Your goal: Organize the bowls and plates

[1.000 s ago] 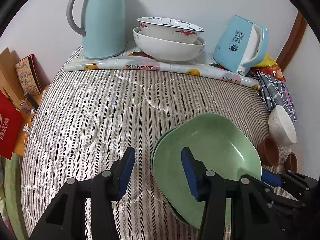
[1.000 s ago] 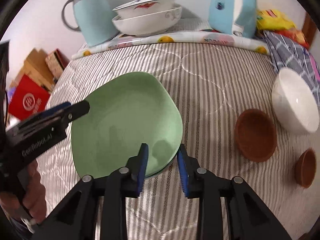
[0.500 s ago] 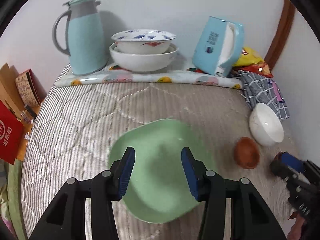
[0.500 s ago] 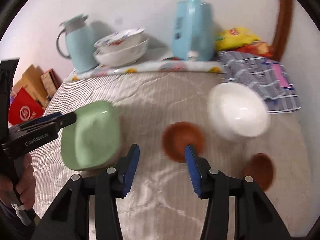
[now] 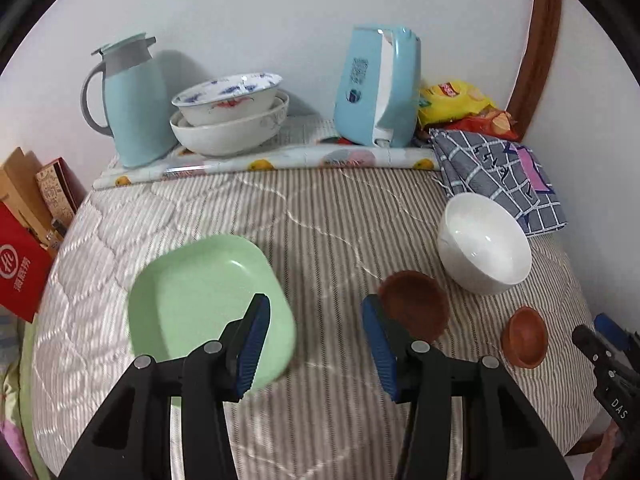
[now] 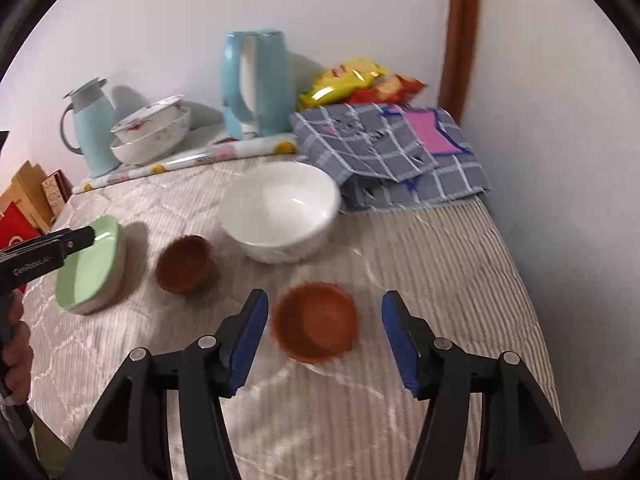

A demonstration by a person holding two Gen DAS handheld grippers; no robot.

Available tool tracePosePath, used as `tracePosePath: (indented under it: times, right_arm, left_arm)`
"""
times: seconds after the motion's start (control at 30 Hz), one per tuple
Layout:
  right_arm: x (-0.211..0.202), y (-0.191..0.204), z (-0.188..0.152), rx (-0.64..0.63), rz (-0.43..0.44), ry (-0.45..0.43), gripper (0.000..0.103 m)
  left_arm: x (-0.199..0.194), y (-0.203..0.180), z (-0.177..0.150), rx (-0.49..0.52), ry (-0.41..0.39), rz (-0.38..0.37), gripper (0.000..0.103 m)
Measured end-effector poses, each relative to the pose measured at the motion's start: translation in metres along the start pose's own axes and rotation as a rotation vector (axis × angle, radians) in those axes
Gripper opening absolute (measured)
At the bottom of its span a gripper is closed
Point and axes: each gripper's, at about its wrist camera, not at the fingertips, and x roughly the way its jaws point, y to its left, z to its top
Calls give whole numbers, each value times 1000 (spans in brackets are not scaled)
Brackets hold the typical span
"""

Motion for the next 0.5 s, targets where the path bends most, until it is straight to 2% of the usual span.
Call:
tracePosePath:
  times: [0.13, 0.3, 0.5]
  right_arm:
    - [9, -24, -6, 26, 31, 44, 59]
    - [20, -34, -12, 15, 20, 58, 59]
    - [39, -39, -13, 17, 47, 73, 59]
  left_arm:
    - [13, -13, -3, -12, 54, -36, 46]
    - [29, -28, -7, -10, 99, -20, 46]
    - [49, -37, -6, -24, 135, 7, 46]
